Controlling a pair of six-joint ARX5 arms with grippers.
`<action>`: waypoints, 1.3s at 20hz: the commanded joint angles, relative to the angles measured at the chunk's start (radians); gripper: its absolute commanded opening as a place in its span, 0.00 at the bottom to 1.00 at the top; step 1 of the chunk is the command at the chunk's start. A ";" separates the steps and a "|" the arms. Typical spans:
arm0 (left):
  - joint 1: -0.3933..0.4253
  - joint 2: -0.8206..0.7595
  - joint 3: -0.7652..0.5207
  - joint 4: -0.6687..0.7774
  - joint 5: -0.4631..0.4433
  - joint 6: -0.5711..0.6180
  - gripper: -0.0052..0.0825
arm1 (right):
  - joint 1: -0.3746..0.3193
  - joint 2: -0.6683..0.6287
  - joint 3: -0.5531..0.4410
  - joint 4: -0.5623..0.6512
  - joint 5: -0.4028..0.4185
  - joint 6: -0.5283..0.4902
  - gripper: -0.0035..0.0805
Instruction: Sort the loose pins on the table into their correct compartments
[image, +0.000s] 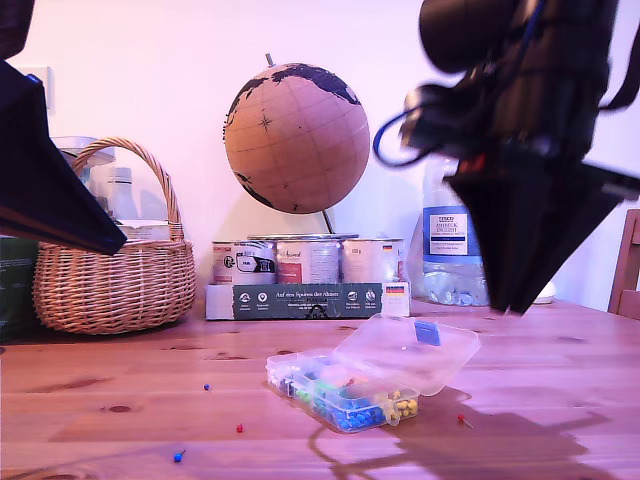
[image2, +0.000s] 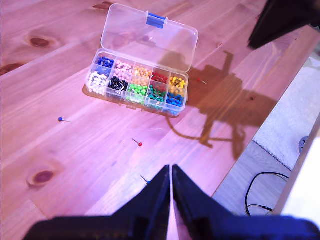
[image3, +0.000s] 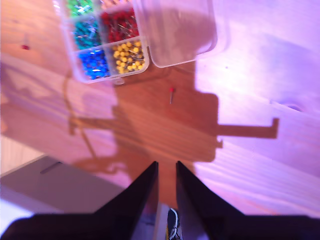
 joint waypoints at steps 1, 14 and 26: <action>-0.005 0.003 0.009 0.004 0.002 -0.003 0.03 | 0.013 0.016 -0.003 0.020 0.016 -0.001 0.15; -0.005 0.003 0.009 0.003 0.001 -0.003 0.03 | 0.028 0.128 -0.003 0.121 0.026 -0.002 0.19; -0.005 0.003 0.009 0.003 0.001 -0.003 0.03 | 0.029 0.180 -0.003 0.173 0.041 -0.002 0.19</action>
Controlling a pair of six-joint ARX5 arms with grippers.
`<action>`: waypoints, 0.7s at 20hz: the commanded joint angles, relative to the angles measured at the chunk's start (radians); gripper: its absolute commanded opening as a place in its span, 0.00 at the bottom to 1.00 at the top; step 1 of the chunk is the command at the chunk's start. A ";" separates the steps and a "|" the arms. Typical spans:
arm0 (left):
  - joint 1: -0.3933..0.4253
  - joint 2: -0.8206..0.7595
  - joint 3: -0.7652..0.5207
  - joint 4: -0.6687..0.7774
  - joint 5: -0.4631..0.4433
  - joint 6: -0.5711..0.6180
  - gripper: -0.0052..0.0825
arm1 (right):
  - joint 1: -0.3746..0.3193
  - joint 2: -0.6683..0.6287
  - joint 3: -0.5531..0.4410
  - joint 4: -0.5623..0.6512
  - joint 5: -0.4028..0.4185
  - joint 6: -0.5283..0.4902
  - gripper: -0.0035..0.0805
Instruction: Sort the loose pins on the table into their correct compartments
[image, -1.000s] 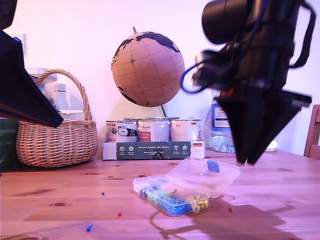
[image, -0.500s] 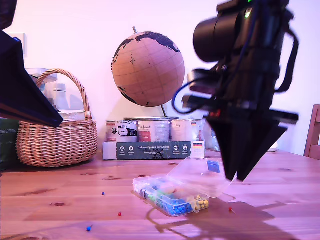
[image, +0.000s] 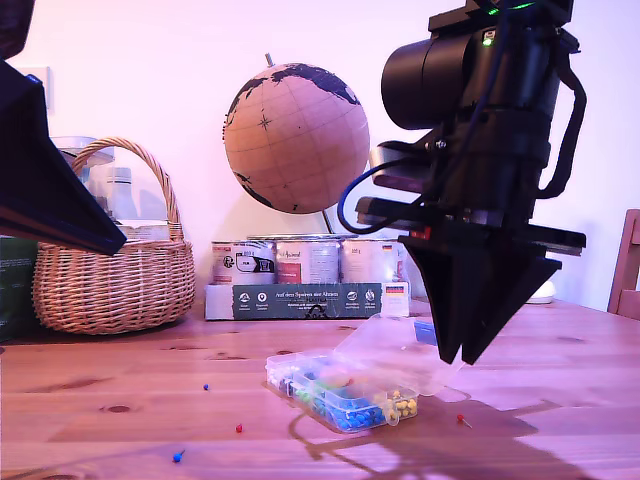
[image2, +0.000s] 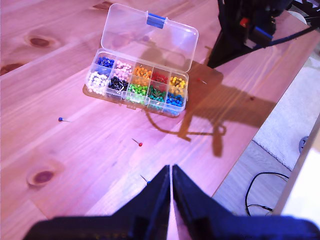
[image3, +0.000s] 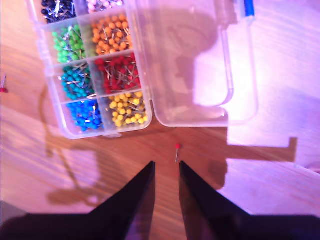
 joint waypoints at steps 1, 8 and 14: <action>-0.005 0.003 0.009 0.003 0.001 -0.003 0.03 | 0.009 0.044 -0.003 0.007 0.007 -0.001 0.19; -0.005 0.003 0.009 0.000 0.001 -0.003 0.03 | 0.011 0.068 -0.003 0.036 0.017 -0.002 0.19; -0.005 0.003 0.009 0.000 0.001 -0.003 0.03 | 0.011 0.071 -0.003 0.041 0.019 -0.005 0.19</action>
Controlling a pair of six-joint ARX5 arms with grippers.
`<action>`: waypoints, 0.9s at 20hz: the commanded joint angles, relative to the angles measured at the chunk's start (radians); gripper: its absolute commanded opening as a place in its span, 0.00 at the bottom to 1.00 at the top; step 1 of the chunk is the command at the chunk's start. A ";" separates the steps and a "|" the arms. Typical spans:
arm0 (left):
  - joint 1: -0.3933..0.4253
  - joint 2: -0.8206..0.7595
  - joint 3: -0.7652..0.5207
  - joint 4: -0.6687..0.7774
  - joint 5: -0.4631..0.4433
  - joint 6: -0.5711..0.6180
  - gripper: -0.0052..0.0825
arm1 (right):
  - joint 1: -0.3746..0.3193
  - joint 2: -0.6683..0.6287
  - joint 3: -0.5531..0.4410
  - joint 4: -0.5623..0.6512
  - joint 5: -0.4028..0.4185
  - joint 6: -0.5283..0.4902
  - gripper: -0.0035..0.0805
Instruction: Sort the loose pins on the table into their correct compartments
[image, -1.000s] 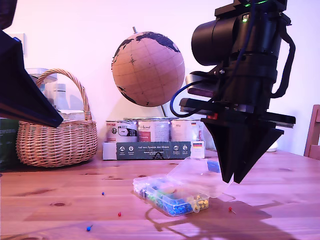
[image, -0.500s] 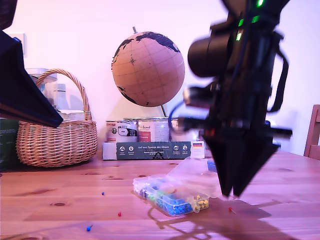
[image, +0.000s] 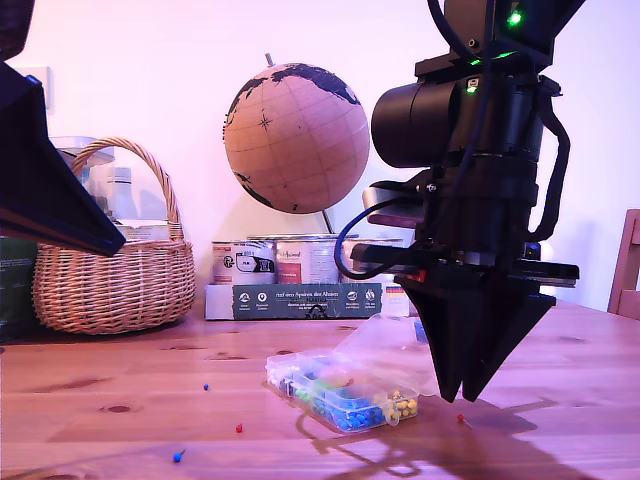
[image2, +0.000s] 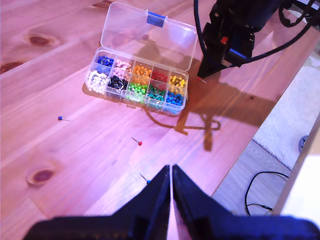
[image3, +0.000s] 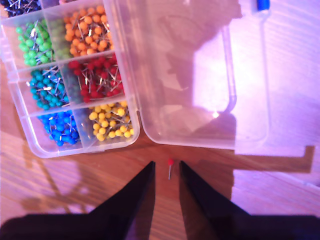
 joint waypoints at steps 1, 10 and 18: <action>-0.005 0.003 0.009 0.004 0.001 -0.003 0.03 | 0.010 0.003 -0.003 0.005 0.002 -0.003 0.19; -0.005 0.003 0.009 0.000 0.001 -0.003 0.03 | 0.010 0.034 -0.003 0.011 0.002 -0.004 0.19; -0.005 0.003 0.009 0.000 0.001 -0.003 0.03 | 0.010 0.055 -0.003 0.011 0.002 -0.005 0.19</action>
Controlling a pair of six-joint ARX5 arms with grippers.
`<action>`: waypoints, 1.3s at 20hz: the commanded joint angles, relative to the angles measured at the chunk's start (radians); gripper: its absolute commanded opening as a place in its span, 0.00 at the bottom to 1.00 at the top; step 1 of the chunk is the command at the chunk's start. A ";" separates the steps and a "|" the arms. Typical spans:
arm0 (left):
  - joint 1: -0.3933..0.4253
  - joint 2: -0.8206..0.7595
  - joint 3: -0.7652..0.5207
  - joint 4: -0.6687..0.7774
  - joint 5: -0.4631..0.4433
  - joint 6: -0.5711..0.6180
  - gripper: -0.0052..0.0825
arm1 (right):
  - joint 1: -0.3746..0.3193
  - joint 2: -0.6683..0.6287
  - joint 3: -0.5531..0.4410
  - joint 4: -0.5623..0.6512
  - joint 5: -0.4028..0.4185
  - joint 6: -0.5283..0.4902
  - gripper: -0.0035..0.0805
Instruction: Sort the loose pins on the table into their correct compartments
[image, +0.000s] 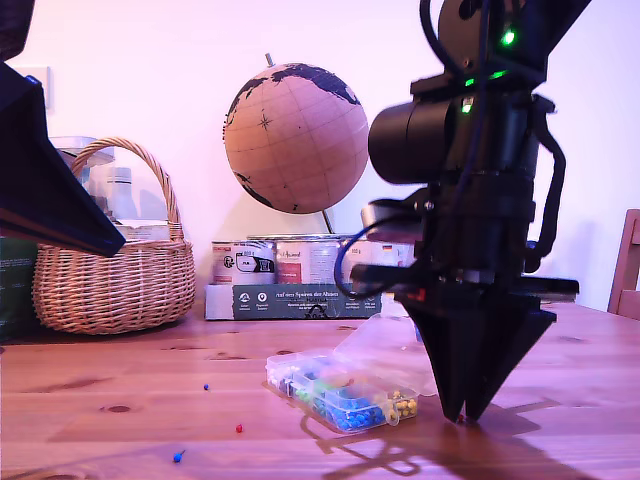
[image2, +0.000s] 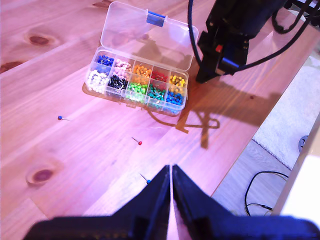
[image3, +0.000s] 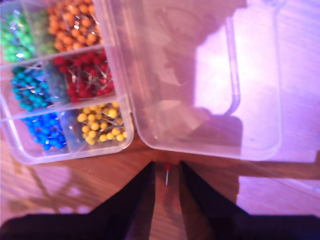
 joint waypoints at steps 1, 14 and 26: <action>-0.005 0.003 0.009 0.002 0.001 -0.003 0.03 | 0.010 0.015 -0.003 0.003 0.001 -0.004 0.19; -0.005 0.003 0.009 0.002 0.001 -0.003 0.03 | 0.010 0.016 -0.003 0.009 0.000 -0.006 0.18; -0.005 0.003 0.009 0.002 0.001 -0.003 0.03 | 0.010 0.016 -0.003 0.017 -0.003 -0.006 0.03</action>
